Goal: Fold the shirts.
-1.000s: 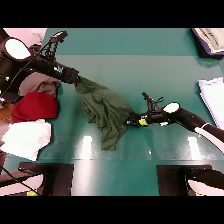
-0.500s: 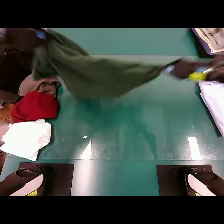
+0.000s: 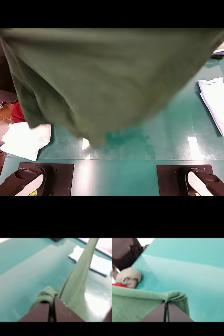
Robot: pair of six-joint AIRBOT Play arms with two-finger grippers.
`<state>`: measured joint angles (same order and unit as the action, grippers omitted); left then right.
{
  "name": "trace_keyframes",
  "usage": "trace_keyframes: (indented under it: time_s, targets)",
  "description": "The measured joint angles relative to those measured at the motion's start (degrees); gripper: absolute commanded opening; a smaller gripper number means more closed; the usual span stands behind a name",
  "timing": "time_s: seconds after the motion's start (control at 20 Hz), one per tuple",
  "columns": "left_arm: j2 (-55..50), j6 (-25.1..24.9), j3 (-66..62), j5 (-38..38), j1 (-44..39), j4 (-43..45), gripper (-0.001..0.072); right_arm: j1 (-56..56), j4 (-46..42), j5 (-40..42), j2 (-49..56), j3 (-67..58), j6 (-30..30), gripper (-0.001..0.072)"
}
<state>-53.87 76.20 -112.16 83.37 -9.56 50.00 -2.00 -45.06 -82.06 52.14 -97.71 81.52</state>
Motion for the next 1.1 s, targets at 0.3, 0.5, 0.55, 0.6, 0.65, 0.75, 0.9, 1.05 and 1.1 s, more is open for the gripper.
trace_keyframes:
  time_s: [0.3, 0.5, 0.55, 0.6, 0.65, 0.75, 0.9, 1.05, 1.1]
  targets:
    - [-5.7, -2.1, 26.5, -1.5, 0.0, -1.0, 0.0031, 3.3, -1.2, -7.1, 10.8, 7.4, 1.9, 0.0015]
    - [-15.8, -6.4, 42.1, -11.0, 0.1, -1.3, 0.0057, 6.8, -6.7, -1.0, 20.0, 18.6, 0.1, 0.0015]
    - [-18.8, -7.1, 43.7, -14.2, 0.1, -1.3, 0.0328, 7.1, -7.7, 1.3, 22.3, 20.5, -0.2, 0.0015]
    - [-21.4, -7.5, 44.2, -16.9, 0.1, -1.3, 0.0623, 7.4, -8.3, 3.3, 24.4, 21.6, -0.5, 0.0015]
    - [-24.1, -7.8, 43.9, -19.5, 0.1, -1.2, 0.0654, 7.6, -8.8, 4.8, 26.5, 22.2, -0.7, 0.0015]
    - [-27.5, -8.2, 41.5, -22.2, 0.1, -0.7, 0.0654, 7.9, -9.3, 6.5, 29.7, 21.7, -0.9, 0.0015]
    - [-29.7, -8.4, 35.5, -20.7, 0.1, 4.0, 0.0654, 7.5, -10.6, 7.0, 32.2, 18.3, -1.1, 0.0015]
    - [-29.6, -7.8, 32.1, -14.1, 0.1, 9.1, 0.0654, 5.3, -12.1, 4.7, 33.2, 13.7, -1.2, 0.0015]
    - [-29.2, -7.7, 32.0, -12.0, 0.1, 10.1, 0.0654, 4.3, -12.4, 3.7, 33.4, 12.4, -1.3, 0.0015]
